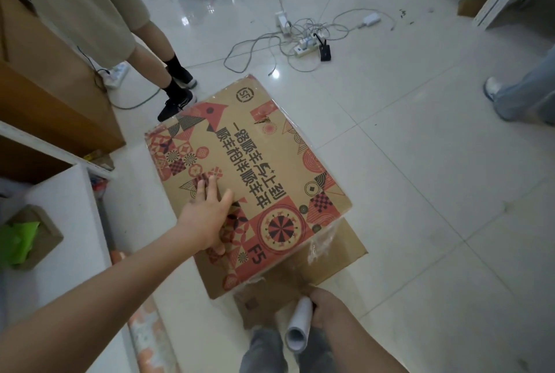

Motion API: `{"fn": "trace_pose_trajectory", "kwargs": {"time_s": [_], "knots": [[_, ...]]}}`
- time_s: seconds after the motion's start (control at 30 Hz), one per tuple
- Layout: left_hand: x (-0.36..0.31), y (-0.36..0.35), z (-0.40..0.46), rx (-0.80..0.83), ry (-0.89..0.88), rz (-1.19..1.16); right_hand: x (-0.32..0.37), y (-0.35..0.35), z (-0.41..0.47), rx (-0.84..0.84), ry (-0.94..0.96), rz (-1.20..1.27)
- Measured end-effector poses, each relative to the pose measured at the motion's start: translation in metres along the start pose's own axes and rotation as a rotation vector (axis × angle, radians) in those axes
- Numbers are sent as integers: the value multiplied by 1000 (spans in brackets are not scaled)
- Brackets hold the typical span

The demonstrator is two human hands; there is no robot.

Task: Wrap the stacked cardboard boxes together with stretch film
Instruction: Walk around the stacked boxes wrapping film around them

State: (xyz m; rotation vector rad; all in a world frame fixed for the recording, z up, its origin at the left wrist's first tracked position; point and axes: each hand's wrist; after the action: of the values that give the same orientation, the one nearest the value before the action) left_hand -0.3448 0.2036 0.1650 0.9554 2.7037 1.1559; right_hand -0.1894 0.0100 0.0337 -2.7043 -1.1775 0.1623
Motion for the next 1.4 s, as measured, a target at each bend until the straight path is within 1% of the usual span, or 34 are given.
{"fn": "trace_pose_trajectory", "kwargs": {"time_s": [0.13,0.27,0.33,0.4,0.43,0.5,0.6,0.67,0.73,0.87,0.93,1.0,1.07,1.17,1.4], "knots": [[2,2,-2,11,-11,-18,5,10,4,-19,-3,-48],[3,4,-2,14,-23,-38,10,23,13,-9,-23,3],[4,3,-1,13,-34,-46,14,26,9,-57,-25,-16],[4,2,1,6,-44,-49,19,27,6,-67,-21,-8],[5,3,1,9,-48,-50,21,26,4,-76,-22,-30],[5,4,0,20,-53,-55,22,22,0,-35,-13,-127],[7,6,-1,36,-66,-54,23,20,1,-74,-47,-296],[7,6,-2,37,-72,-50,26,21,1,-113,-32,-368],[6,6,-1,33,-74,-53,32,23,1,-120,-16,-370],[6,3,3,22,-74,-36,39,32,0,-185,-47,-238],[7,2,3,24,-74,-18,36,34,3,-178,-14,-225],[7,3,3,39,-77,-12,33,36,6,-128,14,-242],[7,4,2,49,-73,-8,34,42,3,-83,-7,-234],[6,5,3,52,-64,1,43,57,2,-113,-93,-299],[0,12,-1,145,-4,1,76,62,9,-79,-152,-397]]}}
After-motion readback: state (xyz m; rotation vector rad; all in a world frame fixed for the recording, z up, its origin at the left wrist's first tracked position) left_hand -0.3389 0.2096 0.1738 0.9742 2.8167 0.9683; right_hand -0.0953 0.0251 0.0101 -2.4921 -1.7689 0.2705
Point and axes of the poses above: each hand's wrist, its own z-axis towards the middle knuckle, its own y-axis out of the back of the hand, x = y × z, and after that the axes turned 8 degrees about x, right-handed
